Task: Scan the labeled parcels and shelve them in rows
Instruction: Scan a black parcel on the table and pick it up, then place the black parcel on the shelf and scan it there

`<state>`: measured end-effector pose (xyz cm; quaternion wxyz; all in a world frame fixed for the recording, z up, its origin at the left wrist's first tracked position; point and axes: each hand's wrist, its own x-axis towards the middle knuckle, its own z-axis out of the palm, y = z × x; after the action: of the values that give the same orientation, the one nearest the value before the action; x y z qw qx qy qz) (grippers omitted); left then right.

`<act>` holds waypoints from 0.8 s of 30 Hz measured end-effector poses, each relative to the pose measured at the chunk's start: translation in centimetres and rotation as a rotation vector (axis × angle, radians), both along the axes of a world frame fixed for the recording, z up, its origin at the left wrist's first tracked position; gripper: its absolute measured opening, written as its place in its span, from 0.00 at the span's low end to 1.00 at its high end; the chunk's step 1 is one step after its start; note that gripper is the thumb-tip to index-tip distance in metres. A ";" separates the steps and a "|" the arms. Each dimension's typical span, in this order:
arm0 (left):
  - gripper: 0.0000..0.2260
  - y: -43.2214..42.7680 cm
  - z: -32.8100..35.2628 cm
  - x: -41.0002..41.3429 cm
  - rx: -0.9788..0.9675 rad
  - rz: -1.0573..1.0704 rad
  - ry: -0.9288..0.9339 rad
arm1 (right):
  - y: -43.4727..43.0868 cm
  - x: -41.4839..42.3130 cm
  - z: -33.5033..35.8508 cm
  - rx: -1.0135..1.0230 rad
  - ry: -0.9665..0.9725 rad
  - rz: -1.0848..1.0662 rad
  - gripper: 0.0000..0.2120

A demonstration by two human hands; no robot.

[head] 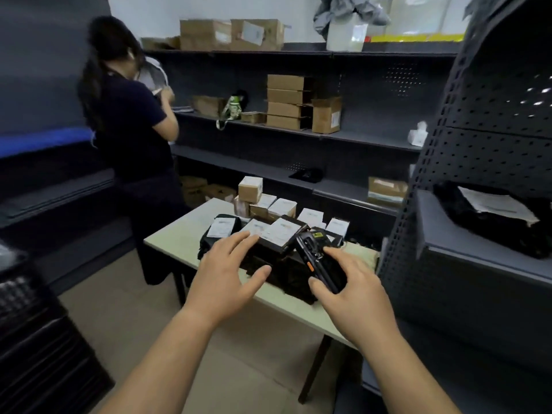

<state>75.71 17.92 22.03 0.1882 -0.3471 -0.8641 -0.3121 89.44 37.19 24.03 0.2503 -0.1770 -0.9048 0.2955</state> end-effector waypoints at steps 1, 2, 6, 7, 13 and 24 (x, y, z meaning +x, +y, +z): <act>0.28 -0.8 -0.3 -1.7 -0.018 0.021 -0.011 | -0.4 -2.0 -0.6 -0.016 0.000 0.013 0.27; 0.29 -1.7 -0.5 -3.3 -0.044 0.039 -0.022 | -0.8 -4.0 -1.3 -0.035 -0.007 0.024 0.27; 0.30 -4.1 -0.7 -9.9 -0.134 0.093 -0.036 | -2.2 -11.7 -2.8 -0.088 -0.061 0.058 0.27; 0.30 -4.4 -0.9 -11.5 -0.137 0.105 -0.048 | -2.4 -13.4 -3.1 -0.090 -0.072 0.063 0.27; 0.30 -5.1 -4.0 -20.9 -0.123 0.095 -0.128 | -3.2 -22.0 -5.1 -0.081 -0.138 0.059 0.27; 0.30 -2.4 -11.3 -40.2 -0.242 -0.123 -0.284 | -5.0 -36.6 -10.3 -0.115 -0.327 -0.180 0.27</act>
<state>35.54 15.54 10.69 0.0019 -0.3717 -0.8904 -0.2628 52.87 32.15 13.73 0.1147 -0.3169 -0.8957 0.2902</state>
